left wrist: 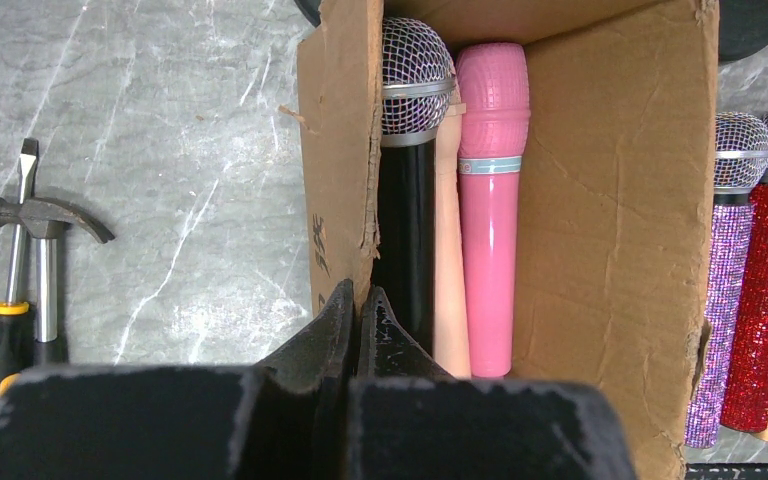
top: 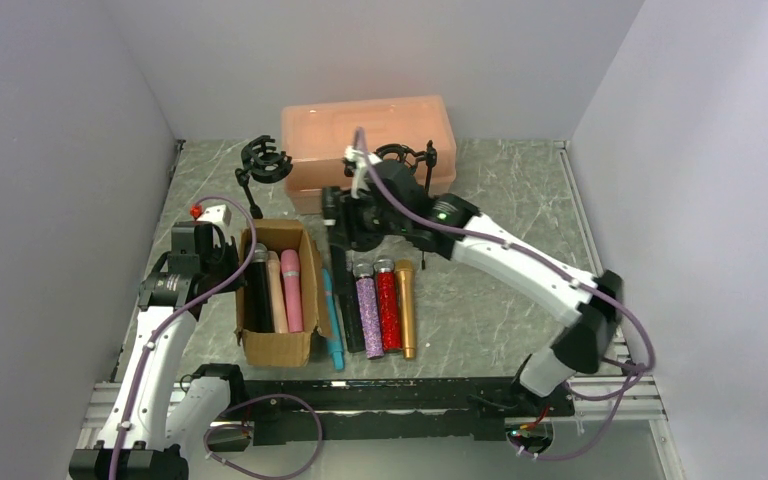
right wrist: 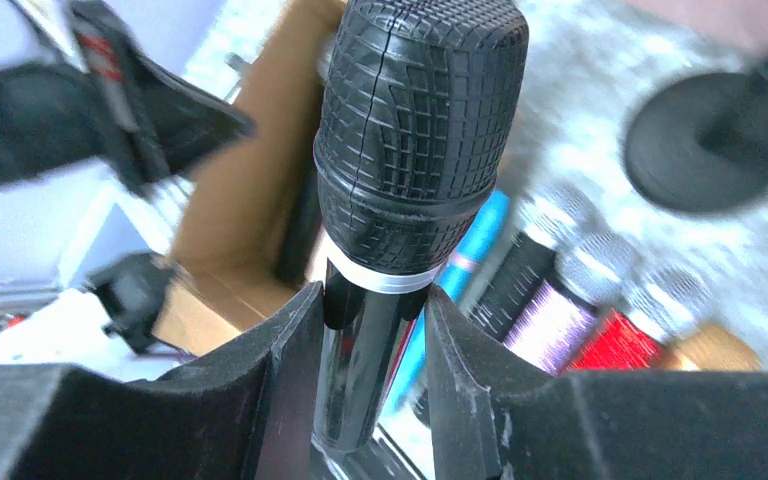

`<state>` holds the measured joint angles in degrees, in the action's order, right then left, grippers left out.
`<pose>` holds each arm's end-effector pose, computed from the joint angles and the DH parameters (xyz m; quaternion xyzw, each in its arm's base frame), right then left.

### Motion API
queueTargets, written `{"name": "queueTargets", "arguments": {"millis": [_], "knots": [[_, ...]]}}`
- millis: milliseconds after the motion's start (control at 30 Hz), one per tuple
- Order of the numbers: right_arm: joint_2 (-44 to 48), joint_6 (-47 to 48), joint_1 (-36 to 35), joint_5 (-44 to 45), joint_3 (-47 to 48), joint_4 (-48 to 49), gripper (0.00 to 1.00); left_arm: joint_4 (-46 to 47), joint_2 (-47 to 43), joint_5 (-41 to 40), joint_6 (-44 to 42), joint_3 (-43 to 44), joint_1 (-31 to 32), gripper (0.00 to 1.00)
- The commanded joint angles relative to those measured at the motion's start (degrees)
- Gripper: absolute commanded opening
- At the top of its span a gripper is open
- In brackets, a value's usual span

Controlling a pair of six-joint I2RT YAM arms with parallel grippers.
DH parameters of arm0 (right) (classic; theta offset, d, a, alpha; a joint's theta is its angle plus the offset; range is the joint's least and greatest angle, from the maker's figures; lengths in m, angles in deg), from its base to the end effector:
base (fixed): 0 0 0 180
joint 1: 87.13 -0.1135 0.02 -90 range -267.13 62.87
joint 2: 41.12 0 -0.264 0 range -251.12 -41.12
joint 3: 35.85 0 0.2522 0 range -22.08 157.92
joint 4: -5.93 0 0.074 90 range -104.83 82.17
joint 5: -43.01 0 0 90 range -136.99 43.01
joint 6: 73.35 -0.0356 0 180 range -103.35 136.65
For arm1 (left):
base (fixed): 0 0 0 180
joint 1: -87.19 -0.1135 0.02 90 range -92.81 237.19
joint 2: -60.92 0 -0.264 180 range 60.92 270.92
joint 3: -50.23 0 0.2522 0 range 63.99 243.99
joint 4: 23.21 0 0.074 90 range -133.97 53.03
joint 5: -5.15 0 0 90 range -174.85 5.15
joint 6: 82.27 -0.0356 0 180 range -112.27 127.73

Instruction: Attach the microphones to the stand

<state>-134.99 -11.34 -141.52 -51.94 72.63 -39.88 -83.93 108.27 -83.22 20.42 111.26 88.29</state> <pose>0.2161 0.3071 0.3838 -0.2194 0.8426 0.3513 0.3443 0.1608 -0.0041 0.2871 -0.0888 0.9262 -0.0571 0.3619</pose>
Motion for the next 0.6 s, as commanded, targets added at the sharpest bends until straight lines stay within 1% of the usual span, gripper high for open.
{"name": "queueTargets", "arguments": {"millis": [0,133,267,400,567], "knots": [[10.8,2.9,4.7,2.5,-13.4,-4.4,0.00,4.1,-0.9,0.2,-0.6,3.0,0.0,0.00],[17.6,3.7,6.7,6.8,-25.1,-4.9,0.01,3.9,-0.6,0.8,-0.4,3.0,0.0,0.00],[21.1,2.6,7.6,11.1,-33.7,-3.1,0.02,4.2,-1.3,1.3,-0.6,2.7,0.0,0.00],[21.2,1.6,9.9,12.3,-40.3,0.7,0.04,4.0,-1.6,1.8,-1.1,2.8,0.0,0.00],[17.6,1.5,13.6,10.6,-44.9,6.5,0.06,3.7,-1.4,1.7,-1.7,3.0,0.0,0.00]]}}
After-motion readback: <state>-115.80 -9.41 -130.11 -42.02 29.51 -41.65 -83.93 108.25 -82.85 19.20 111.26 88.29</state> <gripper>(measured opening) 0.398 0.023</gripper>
